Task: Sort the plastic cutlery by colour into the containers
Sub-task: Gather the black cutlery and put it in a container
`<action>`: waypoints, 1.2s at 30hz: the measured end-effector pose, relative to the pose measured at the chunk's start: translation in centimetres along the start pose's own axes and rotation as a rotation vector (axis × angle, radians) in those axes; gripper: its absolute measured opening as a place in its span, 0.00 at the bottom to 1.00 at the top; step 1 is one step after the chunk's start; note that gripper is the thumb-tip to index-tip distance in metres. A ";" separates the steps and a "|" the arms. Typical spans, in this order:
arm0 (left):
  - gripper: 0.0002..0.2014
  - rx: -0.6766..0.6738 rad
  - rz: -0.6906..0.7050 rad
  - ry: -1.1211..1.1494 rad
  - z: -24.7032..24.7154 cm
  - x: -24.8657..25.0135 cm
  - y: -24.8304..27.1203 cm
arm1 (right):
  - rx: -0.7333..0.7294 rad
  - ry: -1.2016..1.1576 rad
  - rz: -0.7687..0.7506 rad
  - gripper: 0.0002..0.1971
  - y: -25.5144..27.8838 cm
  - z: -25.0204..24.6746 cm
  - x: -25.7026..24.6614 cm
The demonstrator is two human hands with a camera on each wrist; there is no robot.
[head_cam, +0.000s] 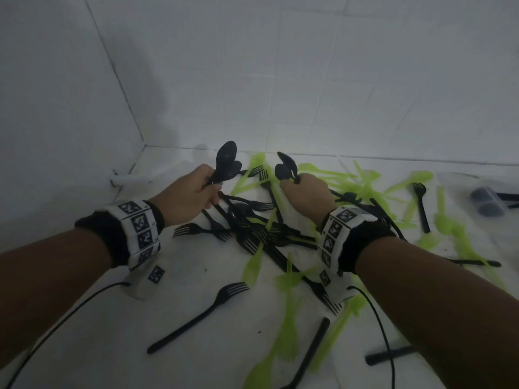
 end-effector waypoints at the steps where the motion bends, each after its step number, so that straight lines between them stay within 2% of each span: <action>1: 0.04 0.015 0.019 -0.065 0.1 -0.1 -0.1 | 0.028 -0.035 -0.004 0.15 0.1 -0.3 -0.3; 6: 0.06 0.027 0.073 -0.353 0.7 -0.7 0.3 | 0.089 -0.144 -0.072 0.11 0.7 -0.4 -1.6; 9: 0.08 -0.046 0.144 -0.454 1.1 -0.9 0.9 | -0.037 -0.190 -0.140 0.11 0.9 1.1 -2.8; 11: 0.09 -0.052 0.196 -0.567 0.9 -1.2 1.3 | -0.172 -0.066 -0.194 0.10 1.0 2.6 -3.6; 13: 0.08 0.023 0.252 -0.609 -0.1 -1.7 1.7 | -0.258 0.120 -0.241 0.11 1.2 3.9 -3.9; 16: 0.07 0.068 0.261 -0.605 -1.1 -2.6 2.2 | -0.261 0.267 -0.268 0.14 1.0 4.7 -3.6; 20: 0.04 -0.023 0.257 -0.595 -0.3 -2.6 2.5 | -0.267 0.275 -0.252 0.11 0.5 4.8 -3.3; 23: 0.17 -0.072 0.286 -0.632 1.0 -1.8 2.1 | -0.281 0.301 -0.241 0.10 0.4 5.0 -3.5; 25: 0.21 -0.107 0.268 -0.747 2.0 -1.3 1.3 | -0.290 0.312 -0.230 0.10 0.3 5.3 -3.4; 28: 0.16 -0.131 0.253 -0.891 2.9 -1.1 0.4 | -0.293 0.332 -0.204 0.11 0.2 5.4 -3.4; 33: 0.07 -0.001 0.458 -0.845 1.7 0.0 1.4 | -0.306 0.373 -0.194 0.10 0.0 5.7 -3.5; 36: 0.07 0.036 0.454 -0.853 0.0 0.4 2.5 | -0.327 0.371 -0.195 0.13 0.1 5.8 -3.4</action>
Point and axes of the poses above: each hand's wrist, its own y-axis away from the middle knuckle, its own z-axis out of the palm, x = y × z, the point moved 6 cm from there along -y, towards the middle knuckle, and after that the axes turned 4 degrees about -x, right-handed, at the moved point
